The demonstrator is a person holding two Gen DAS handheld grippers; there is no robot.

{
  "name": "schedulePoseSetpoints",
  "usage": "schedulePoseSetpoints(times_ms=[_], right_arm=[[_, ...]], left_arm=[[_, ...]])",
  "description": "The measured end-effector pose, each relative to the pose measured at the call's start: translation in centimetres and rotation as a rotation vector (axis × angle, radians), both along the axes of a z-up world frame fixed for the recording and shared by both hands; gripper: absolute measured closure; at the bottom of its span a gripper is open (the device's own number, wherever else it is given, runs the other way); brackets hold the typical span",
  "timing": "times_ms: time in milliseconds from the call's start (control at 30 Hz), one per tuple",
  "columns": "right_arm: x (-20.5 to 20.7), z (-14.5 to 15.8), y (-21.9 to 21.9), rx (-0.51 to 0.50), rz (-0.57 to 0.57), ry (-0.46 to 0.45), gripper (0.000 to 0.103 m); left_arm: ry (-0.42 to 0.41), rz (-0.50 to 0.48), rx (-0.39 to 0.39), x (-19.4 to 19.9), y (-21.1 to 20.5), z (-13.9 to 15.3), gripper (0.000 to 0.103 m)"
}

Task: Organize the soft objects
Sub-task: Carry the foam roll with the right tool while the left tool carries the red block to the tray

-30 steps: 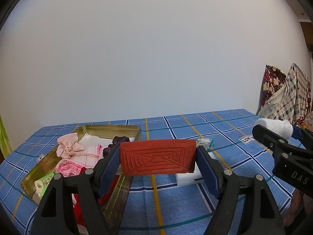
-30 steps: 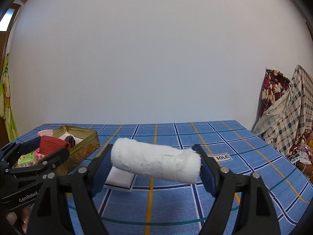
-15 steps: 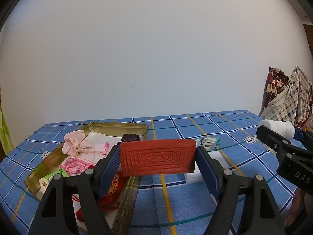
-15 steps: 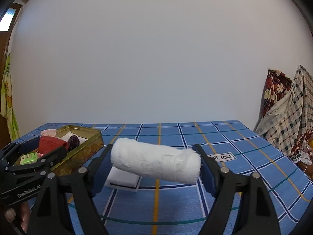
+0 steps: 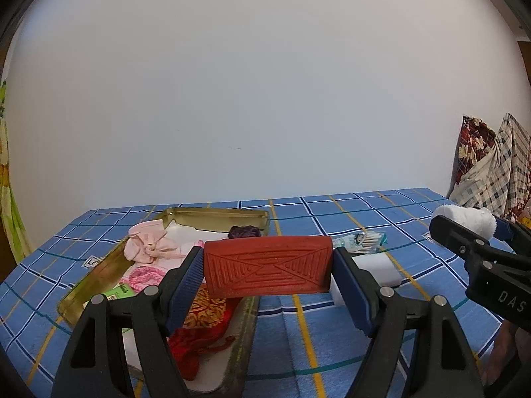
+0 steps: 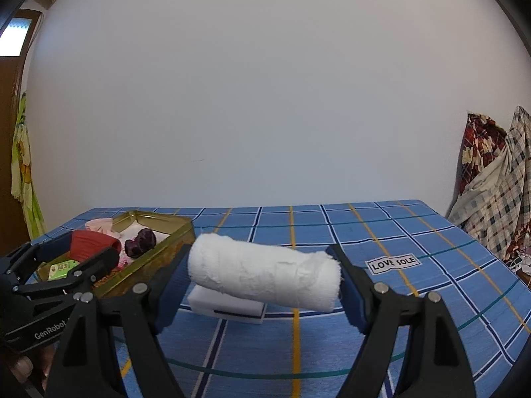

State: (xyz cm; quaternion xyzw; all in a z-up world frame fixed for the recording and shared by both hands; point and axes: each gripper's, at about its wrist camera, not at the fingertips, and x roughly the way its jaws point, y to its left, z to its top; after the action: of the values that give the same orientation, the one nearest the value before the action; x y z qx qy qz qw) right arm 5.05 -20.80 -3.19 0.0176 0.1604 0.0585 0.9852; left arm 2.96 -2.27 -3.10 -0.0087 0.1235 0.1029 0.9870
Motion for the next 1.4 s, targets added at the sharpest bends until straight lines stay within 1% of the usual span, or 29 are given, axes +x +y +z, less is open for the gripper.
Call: schedulePoseSetpoints(times_ms=[233, 833, 1300, 1333, 1400], right_arm=[[0.1, -0.1, 1.6, -0.023, 0.028, 0.002, 0.022], [0.5, -0.5, 5.0, -0.044, 0.091, 0.015, 0.022], [1.0, -0.6, 7.2, -0.047, 0.142, 0.021, 0.022], [1.1, -0.7, 7.3, -0.023, 0.175, 0.015, 0.022], [1.2, -0.7, 7.6, -0.024, 0.182, 0.013, 0.022]], left_arm=[[-0.002, 0.017, -0.005, -0.4, 1.1, 0.0, 0.024], [-0.010, 0.071, -0.027, -1.9, 4.1, 0.0, 0.024], [-0.010, 0.098, -0.050, -2.7, 6.5, -0.1, 0.024], [-0.008, 0.100, -0.050, -2.8, 6.7, -0.1, 0.024], [-0.006, 0.111, -0.051, -2.9, 7.2, -0.2, 0.024]])
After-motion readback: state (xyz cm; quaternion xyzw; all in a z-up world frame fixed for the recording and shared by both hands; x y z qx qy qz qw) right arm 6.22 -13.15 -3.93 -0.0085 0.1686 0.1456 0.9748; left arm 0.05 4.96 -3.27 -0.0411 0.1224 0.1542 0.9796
